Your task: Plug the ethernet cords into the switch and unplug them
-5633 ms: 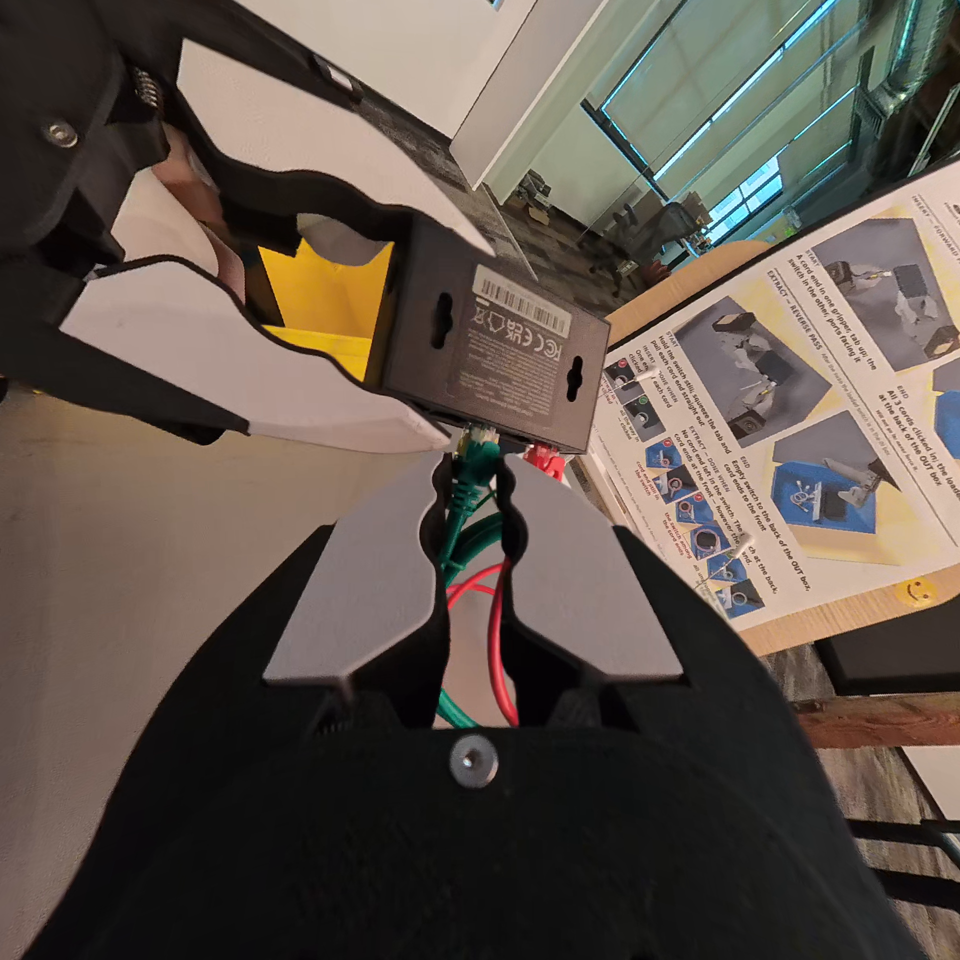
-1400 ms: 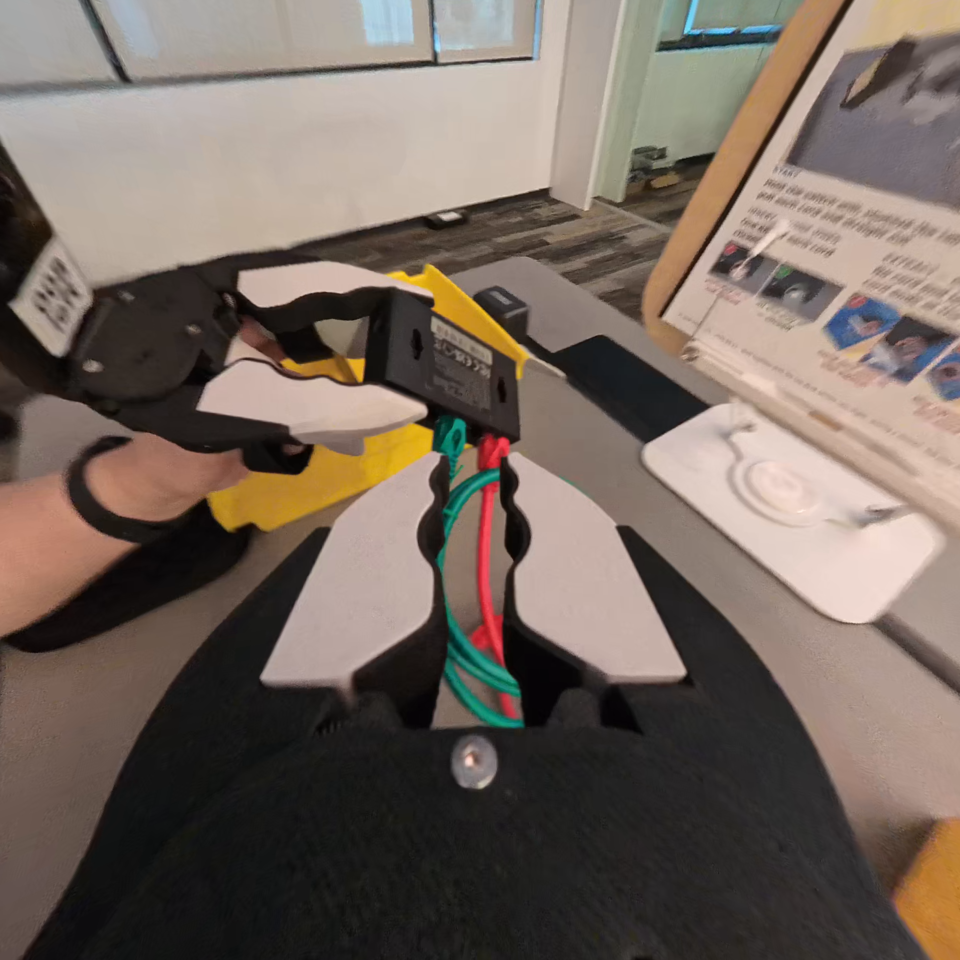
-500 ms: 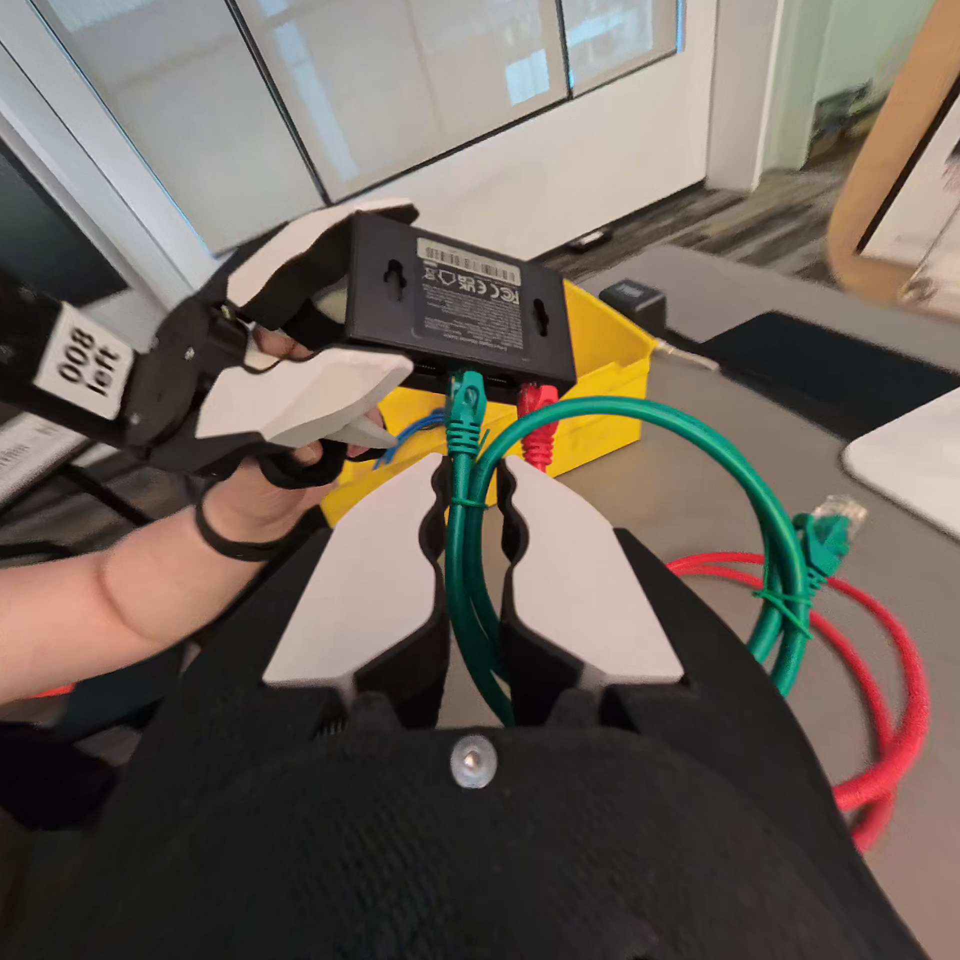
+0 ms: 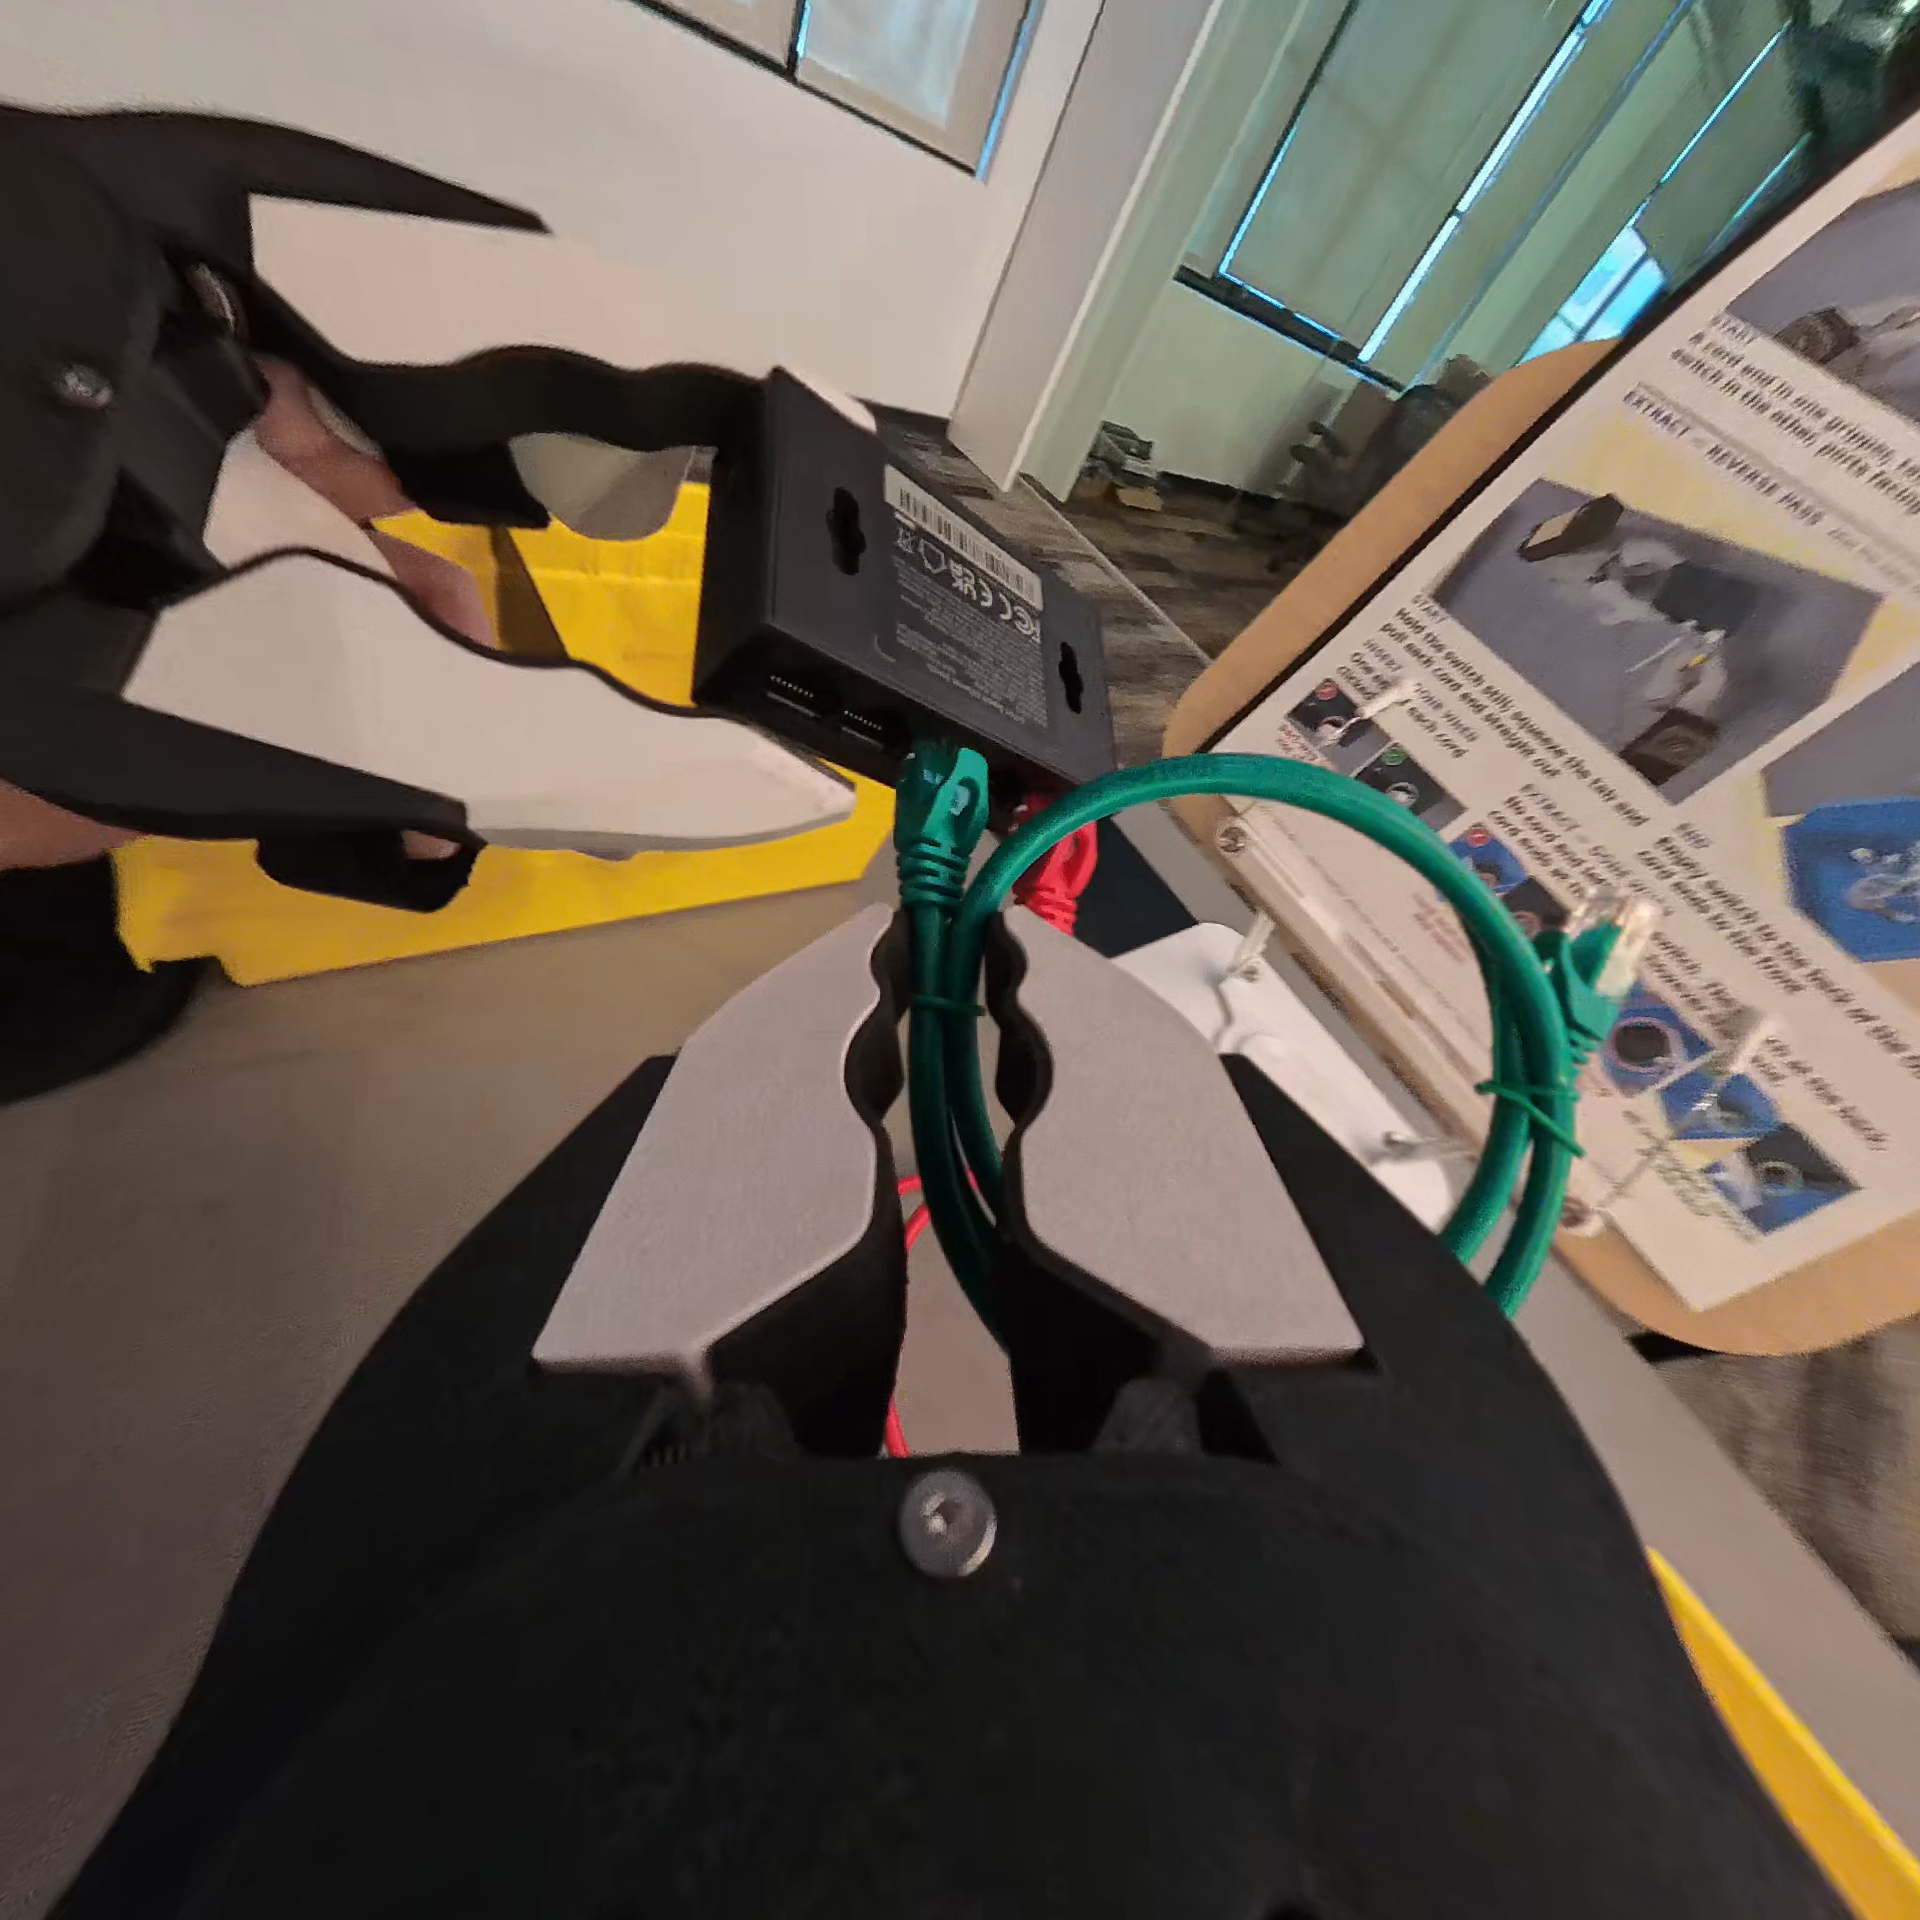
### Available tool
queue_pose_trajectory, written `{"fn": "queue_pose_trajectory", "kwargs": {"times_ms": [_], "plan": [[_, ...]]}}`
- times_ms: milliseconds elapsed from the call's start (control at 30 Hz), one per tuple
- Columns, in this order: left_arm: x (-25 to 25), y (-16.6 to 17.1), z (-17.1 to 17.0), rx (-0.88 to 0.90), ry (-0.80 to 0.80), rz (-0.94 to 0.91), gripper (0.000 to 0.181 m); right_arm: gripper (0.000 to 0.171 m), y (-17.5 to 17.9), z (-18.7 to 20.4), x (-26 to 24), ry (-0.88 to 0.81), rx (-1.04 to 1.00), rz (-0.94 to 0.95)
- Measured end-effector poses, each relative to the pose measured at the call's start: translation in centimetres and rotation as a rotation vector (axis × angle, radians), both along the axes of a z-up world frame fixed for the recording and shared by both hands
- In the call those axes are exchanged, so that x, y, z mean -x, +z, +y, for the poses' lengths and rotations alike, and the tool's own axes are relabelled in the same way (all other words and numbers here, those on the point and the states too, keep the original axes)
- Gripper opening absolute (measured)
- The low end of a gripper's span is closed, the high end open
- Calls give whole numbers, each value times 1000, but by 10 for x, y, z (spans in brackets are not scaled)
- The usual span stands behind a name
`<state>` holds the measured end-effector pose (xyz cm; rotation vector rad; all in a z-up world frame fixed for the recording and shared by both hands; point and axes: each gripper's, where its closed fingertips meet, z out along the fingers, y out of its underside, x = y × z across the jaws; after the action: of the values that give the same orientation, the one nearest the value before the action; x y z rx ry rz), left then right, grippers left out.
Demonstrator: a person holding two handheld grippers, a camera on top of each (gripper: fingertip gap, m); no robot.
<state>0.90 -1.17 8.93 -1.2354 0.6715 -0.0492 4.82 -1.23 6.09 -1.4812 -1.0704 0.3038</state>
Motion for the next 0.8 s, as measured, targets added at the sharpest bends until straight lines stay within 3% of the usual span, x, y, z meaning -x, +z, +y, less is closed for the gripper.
{"fn": "queue_pose_trajectory", "kwargs": {"times_ms": [200,400,633,800], "plan": [[-1,-3,1,81,-35,-76,63,14,5,1,-2,-46,-152,-103],[-1,-5,2,108,-40,-90,63,14,5,1,-2,-39,-154,-106],[-2,10,-9,-51,-48,-112,62,14,6,-7,2,106,91,102],[-1,12,-10,-50,-44,-111,62,13,1,-9,6,182,215,174]]}}
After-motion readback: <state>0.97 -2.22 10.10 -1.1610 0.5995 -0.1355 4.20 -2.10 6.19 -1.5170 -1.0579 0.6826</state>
